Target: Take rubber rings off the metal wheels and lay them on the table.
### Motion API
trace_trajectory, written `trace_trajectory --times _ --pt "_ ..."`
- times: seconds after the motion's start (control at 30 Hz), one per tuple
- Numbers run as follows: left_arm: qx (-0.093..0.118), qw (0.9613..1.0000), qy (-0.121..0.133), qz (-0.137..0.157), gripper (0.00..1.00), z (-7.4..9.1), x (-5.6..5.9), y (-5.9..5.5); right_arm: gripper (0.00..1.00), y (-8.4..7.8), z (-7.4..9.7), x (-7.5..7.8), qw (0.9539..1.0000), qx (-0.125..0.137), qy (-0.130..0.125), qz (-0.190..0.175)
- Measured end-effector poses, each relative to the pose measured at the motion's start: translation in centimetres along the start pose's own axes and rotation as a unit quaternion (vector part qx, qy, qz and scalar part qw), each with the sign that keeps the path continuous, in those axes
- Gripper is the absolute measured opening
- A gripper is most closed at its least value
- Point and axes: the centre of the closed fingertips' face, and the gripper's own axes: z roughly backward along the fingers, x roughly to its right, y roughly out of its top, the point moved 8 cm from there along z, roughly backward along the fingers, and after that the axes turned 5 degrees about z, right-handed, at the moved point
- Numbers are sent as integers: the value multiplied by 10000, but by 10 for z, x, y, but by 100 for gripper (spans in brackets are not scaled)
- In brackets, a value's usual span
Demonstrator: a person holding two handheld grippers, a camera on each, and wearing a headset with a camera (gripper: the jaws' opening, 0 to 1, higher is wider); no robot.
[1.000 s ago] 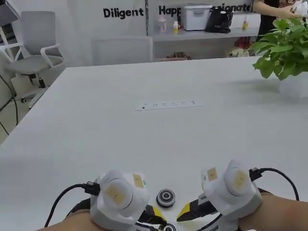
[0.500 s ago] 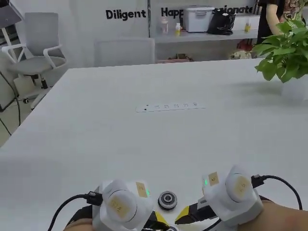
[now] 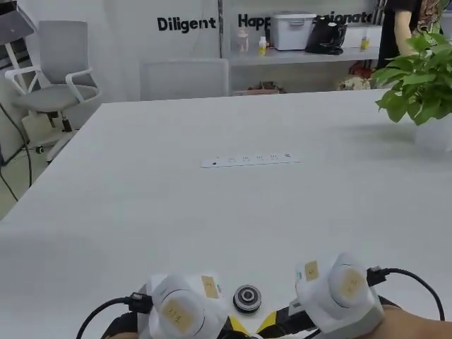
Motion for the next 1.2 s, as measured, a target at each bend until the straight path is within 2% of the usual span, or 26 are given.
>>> trace_trajectory --times 1.13,1.2 --pt "40 10000 14 25 13 1 1 -1 9 -8 11 0 9994 -47 165 -287" --pt "38 10000 14 34 13 1 1 -2 1 -9 13 4 9997 -133 68 -192"
